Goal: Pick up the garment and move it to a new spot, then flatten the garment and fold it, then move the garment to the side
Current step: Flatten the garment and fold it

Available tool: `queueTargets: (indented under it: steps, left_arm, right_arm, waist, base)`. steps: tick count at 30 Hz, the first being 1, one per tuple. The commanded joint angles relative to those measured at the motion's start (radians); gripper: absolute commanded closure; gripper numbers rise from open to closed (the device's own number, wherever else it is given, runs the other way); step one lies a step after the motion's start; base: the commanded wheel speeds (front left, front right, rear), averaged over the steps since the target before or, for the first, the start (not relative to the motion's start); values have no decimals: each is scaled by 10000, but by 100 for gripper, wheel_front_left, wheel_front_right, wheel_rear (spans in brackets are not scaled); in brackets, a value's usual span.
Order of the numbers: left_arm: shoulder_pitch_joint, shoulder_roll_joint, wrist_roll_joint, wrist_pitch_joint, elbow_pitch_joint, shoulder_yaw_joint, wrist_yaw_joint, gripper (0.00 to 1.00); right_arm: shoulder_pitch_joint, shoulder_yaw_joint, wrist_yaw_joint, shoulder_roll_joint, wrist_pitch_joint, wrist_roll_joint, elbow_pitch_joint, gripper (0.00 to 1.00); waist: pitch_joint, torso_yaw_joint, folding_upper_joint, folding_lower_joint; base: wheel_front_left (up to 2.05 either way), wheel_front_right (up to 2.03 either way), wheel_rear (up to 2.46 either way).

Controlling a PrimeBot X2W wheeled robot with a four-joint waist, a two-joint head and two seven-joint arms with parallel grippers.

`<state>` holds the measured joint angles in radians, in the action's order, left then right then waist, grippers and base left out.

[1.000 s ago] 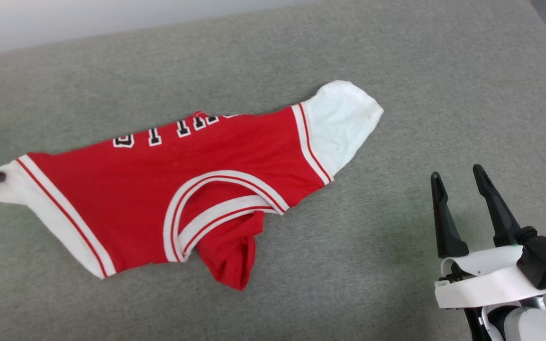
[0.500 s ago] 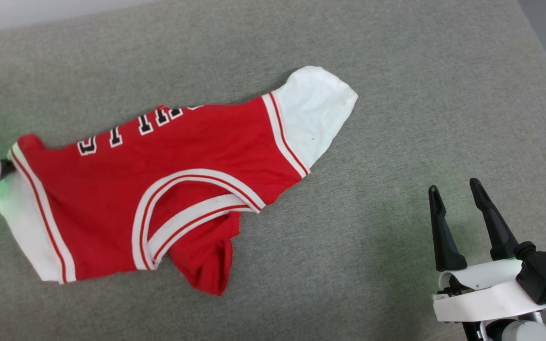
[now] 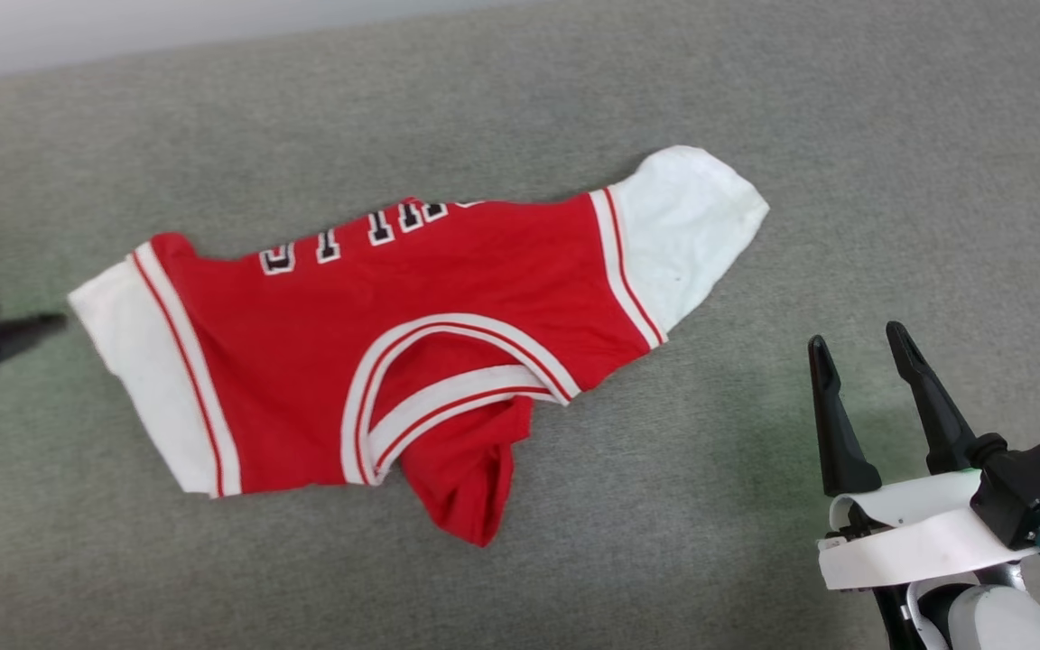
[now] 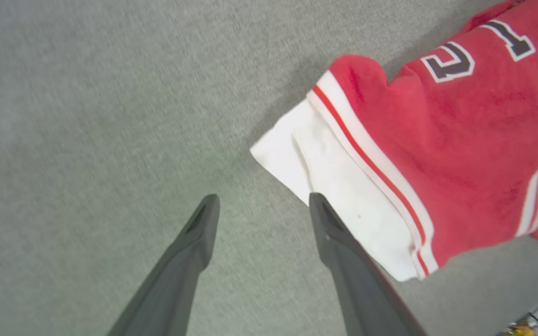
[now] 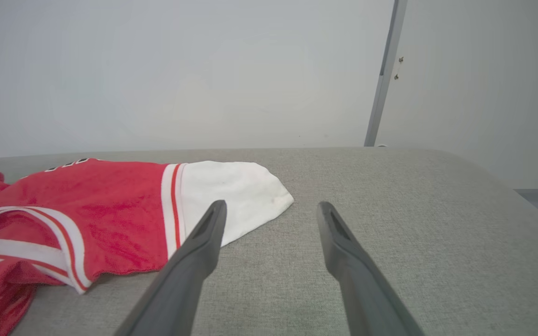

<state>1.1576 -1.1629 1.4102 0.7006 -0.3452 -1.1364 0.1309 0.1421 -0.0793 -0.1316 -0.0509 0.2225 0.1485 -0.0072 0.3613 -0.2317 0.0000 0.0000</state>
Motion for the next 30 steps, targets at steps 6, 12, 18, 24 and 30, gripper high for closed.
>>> queueTargets:
  steps: [6,12,18,24,30]
  left_arm:
    - [-725,-55,2320,941,406,215,-7,0]
    - [-1335,-65,3069,940,346,211,-7,0]
    - [-1749,368,3453,562,-38,314,-6,11]
    - [-1731,564,3287,248,-252,506,-6,100]
    - [-1126,-30,1788,-45,-600,413,-6,100]
  right_arm:
    - [104,-97,18,8,59,-14,18,0]
    - [-107,-15,18,14,147,39,-180,0]
    - [-312,-28,18,14,221,102,-293,0]
    - [-334,134,18,13,246,141,-259,0]
    - [-143,135,18,13,209,162,-46,0]
  waist:
    - [17,37,0,0]
    - [269,-333,0,0]
    - [327,-552,0,0]
    - [182,-436,0,0]
    - [-152,-125,0,0]
  base:
    - [0,0,0]
    - [0,0,0]
    - [0,0,0]
    - [0,0,0]
    - [0,0,0]
